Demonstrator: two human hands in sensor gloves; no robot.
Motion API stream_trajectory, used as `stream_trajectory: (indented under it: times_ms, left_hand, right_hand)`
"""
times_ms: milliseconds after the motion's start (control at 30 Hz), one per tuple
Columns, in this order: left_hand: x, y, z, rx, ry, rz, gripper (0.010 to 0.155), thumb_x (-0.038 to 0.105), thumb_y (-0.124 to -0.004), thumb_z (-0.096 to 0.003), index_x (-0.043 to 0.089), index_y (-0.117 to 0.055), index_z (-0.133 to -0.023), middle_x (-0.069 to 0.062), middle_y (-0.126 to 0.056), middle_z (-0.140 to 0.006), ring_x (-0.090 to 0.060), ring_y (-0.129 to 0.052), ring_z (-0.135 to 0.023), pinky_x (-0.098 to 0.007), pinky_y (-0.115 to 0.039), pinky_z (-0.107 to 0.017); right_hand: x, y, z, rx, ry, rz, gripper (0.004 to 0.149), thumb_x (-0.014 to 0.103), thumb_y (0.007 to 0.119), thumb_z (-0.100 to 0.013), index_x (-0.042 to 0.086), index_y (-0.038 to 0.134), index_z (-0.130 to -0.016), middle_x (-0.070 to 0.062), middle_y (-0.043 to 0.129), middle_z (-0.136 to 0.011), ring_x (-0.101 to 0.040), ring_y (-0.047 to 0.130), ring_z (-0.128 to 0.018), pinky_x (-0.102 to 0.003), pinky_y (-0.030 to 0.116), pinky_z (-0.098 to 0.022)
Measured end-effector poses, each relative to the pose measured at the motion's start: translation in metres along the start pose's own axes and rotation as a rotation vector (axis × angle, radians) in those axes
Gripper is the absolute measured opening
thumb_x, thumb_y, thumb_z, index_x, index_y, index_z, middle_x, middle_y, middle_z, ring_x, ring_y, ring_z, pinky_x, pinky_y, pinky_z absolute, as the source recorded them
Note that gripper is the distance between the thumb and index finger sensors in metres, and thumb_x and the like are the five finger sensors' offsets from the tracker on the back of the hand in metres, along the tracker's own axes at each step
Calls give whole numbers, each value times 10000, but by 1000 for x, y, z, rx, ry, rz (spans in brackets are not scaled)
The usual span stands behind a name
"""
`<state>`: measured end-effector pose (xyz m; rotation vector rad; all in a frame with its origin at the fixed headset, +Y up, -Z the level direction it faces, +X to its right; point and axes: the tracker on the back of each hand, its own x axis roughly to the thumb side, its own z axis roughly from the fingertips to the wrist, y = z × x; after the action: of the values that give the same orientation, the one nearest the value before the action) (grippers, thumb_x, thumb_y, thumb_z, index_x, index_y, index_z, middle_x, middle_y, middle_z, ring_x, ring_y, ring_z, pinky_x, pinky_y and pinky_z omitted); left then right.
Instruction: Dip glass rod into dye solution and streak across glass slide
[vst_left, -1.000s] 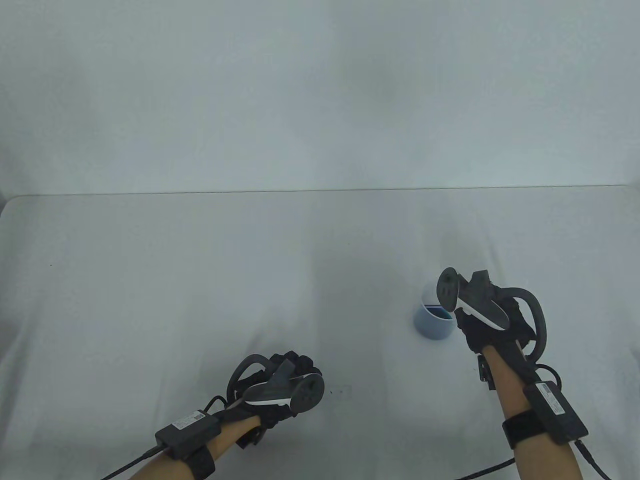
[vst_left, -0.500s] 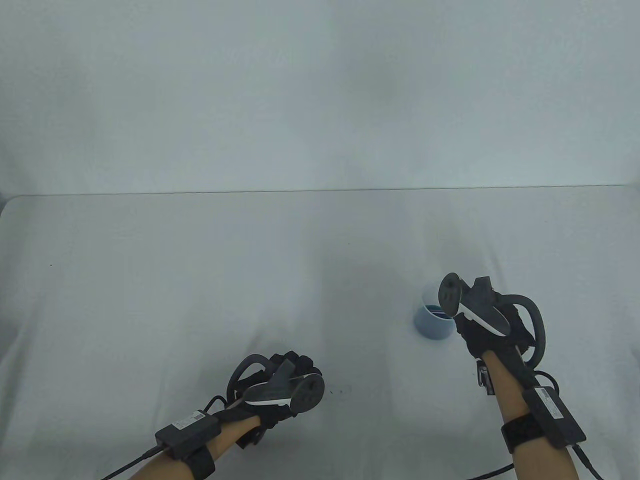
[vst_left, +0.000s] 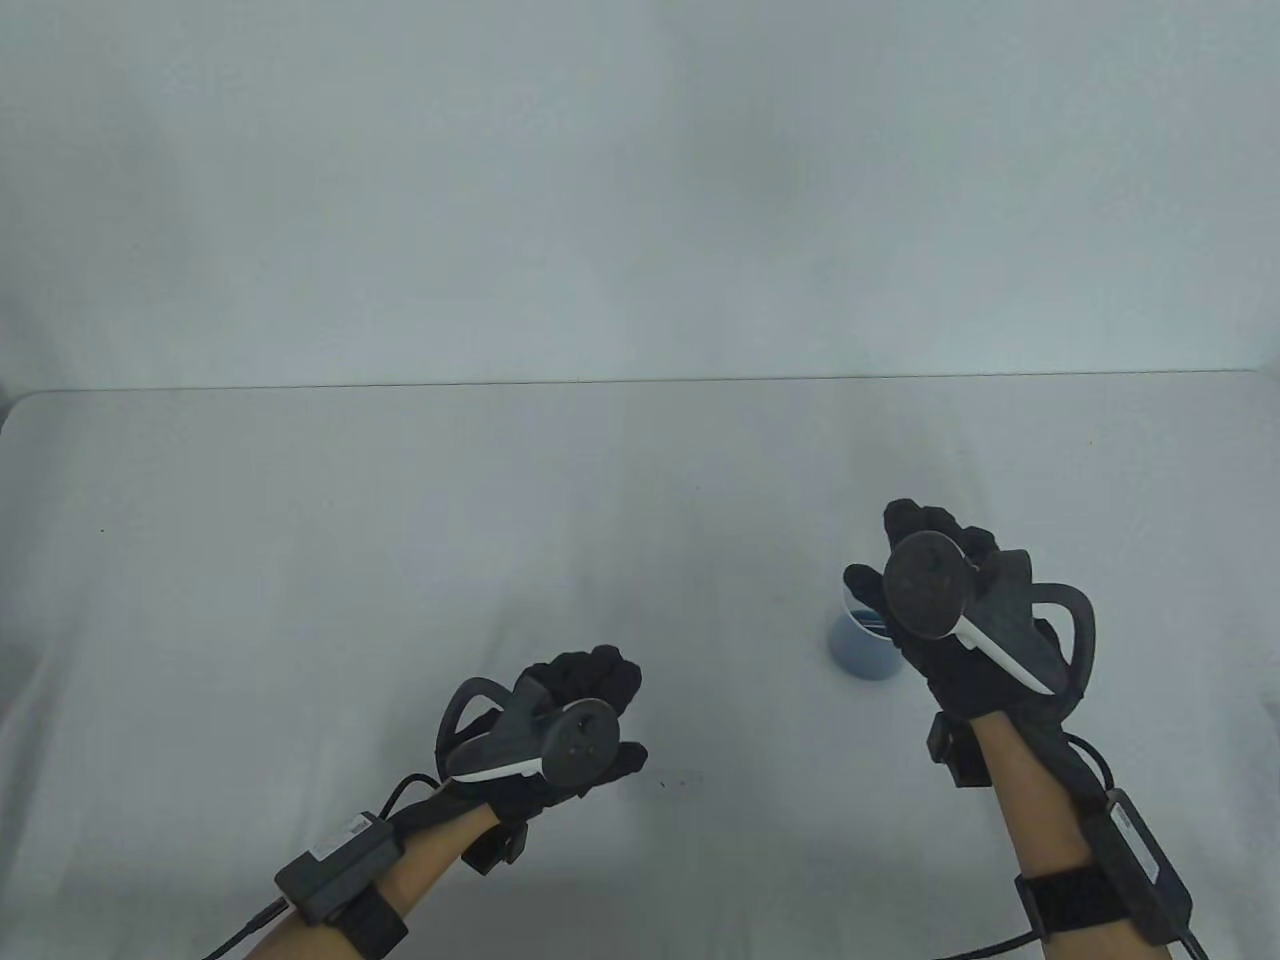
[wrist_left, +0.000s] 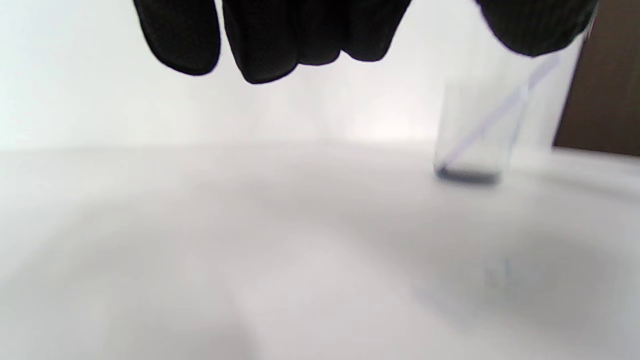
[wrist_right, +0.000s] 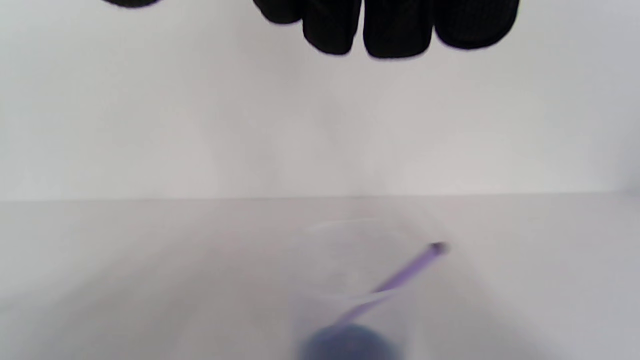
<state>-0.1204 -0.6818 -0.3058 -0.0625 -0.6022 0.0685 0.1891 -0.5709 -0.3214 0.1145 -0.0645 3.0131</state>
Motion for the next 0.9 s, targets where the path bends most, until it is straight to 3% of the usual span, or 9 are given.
stream_trajectory:
  times_ms: [167, 300, 433, 700, 900]
  left_hand:
    - [-23, 49, 26, 160, 48, 44, 874, 637, -590, -526, 111, -353, -1183, -217, -351, -1238, -482, -463, -1139, -668, -518, -761]
    - [-33, 62, 48, 226, 58, 49, 906, 652, -575, -526, 93, -306, -1187, -238, -294, -1241, -513, -375, -1150, -685, -476, -766]
    - [-36, 55, 59, 226, 68, 20, 923, 656, -565, -528, 77, -278, -1188, -254, -237, -1238, -541, -288, -1144, -695, -426, -770]
    - [-46, 26, 60, 149, 108, -42, 944, 671, -548, -519, 79, -235, -1184, -258, -177, -1229, -548, -200, -1127, -690, -368, -774]
    - [-45, 21, 58, 138, 120, -59, 949, 673, -541, -515, 77, -227, -1182, -257, -162, -1226, -548, -181, -1123, -690, -354, -774]
  right_hand:
    - [33, 25, 17, 9, -165, -101, 827, 685, 426, -510, 204, 236, -1156, -65, 325, -1258, -481, 355, -1144, -711, 440, -748]
    - [47, 45, 27, -6, -227, -68, 846, 708, 407, -493, 226, 183, -1150, -47, 246, -1263, -479, 268, -1144, -711, 366, -762]
    - [52, 64, 33, -17, -262, 0, 858, 724, 389, -477, 239, 146, -1142, -30, 195, -1261, -471, 223, -1142, -713, 325, -764]
    - [40, 96, 36, 13, -239, 71, 889, 747, 386, -454, 240, 144, -1142, -32, 181, -1261, -477, 199, -1140, -718, 291, -762]
    - [35, 101, 35, 41, -231, 83, 892, 748, 386, -454, 233, 151, -1144, -39, 184, -1261, -482, 196, -1138, -722, 280, -756]
